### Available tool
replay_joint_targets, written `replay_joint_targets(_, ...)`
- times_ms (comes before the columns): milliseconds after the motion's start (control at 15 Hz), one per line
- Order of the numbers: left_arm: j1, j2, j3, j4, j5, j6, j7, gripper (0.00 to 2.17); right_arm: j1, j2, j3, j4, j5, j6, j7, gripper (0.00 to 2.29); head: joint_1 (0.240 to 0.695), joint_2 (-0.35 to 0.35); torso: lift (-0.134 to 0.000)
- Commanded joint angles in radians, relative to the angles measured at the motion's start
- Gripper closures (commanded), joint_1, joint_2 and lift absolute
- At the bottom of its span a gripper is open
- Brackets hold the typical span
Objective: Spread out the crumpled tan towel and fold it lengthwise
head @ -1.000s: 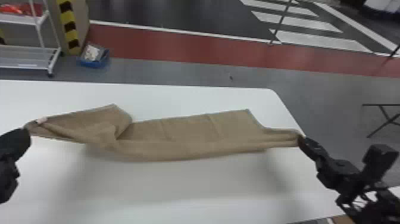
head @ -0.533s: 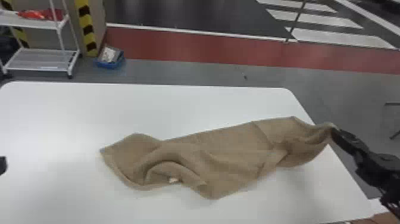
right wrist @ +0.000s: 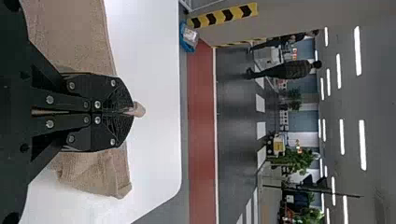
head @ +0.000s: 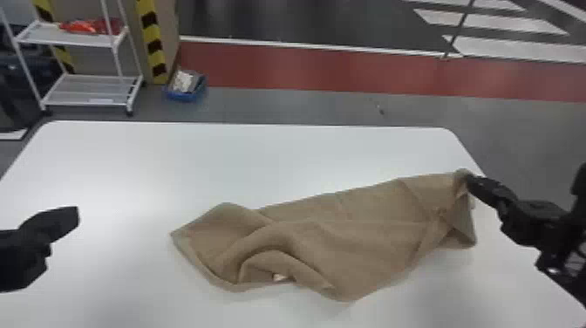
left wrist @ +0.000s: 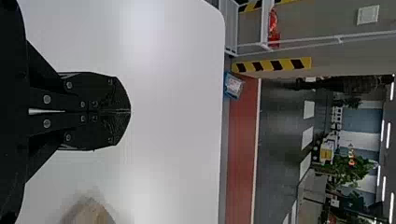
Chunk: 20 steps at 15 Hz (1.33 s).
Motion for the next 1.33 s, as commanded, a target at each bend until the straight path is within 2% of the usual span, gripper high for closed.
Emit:
replay_joint_targets(0,0.027,-0.001,-0.035,0.041,-0.005,-0.076,-0.014,1.78,0.026,-0.003,0.000,0.064,0.028,-0.051,0.003,1.41,0.695,-0.157,-0.124)
replay_joint_targets(133,0.050,-0.003,-0.083,0.062,-0.003,-0.126,-0.038,1.75,0.066,-0.003,-0.012,0.093,0.028,-0.115,0.001,1.41,0.695,-0.178,-0.124)
replay_joint_targets(267,0.051,-0.009,-0.172,0.094,-0.019,-0.230,-0.034,1.55,0.094,0.006,-0.031,0.118,0.020,-0.152,0.001,1.41,0.695,-0.228,-0.124)
replay_joint_targets(333,0.051,-0.012,-0.202,0.097,-0.025,-0.245,-0.023,1.48,0.109,0.011,-0.035,0.121,0.016,-0.180,0.001,1.41,0.695,-0.248,-0.124)
replay_joint_targets(467,0.077,-0.012,-0.259,0.079,-0.022,-0.245,-0.015,1.15,0.131,0.018,-0.037,0.139,0.014,-0.220,-0.001,1.41,0.695,-0.287,-0.124)
replay_joint_targets(533,0.093,-0.012,-0.284,0.058,-0.016,-0.245,-0.014,1.12,0.134,0.018,-0.038,0.150,0.014,-0.229,0.001,1.41,0.695,-0.326,-0.124)
replay_joint_targets(667,0.120,-0.006,-0.340,0.025,-0.019,-0.248,-0.023,0.55,0.134,0.017,-0.040,0.168,0.013,-0.244,0.001,1.41,0.695,-0.350,-0.124)
replay_joint_targets(733,0.128,-0.001,-0.365,0.025,-0.036,-0.267,-0.032,0.43,0.134,0.018,-0.040,0.170,0.010,-0.247,-0.001,1.41,0.695,-0.350,-0.124)
replay_joint_targets(933,0.139,0.003,-0.451,0.059,-0.161,-0.377,-0.018,0.44,0.135,0.023,-0.038,0.168,0.002,-0.247,0.003,1.41,0.695,-0.350,-0.124)
replay_joint_targets(1267,0.123,0.003,-0.527,0.120,-0.197,-0.396,-0.006,0.44,0.141,0.023,-0.032,0.168,0.002,-0.247,0.003,1.41,0.695,-0.350,-0.124)
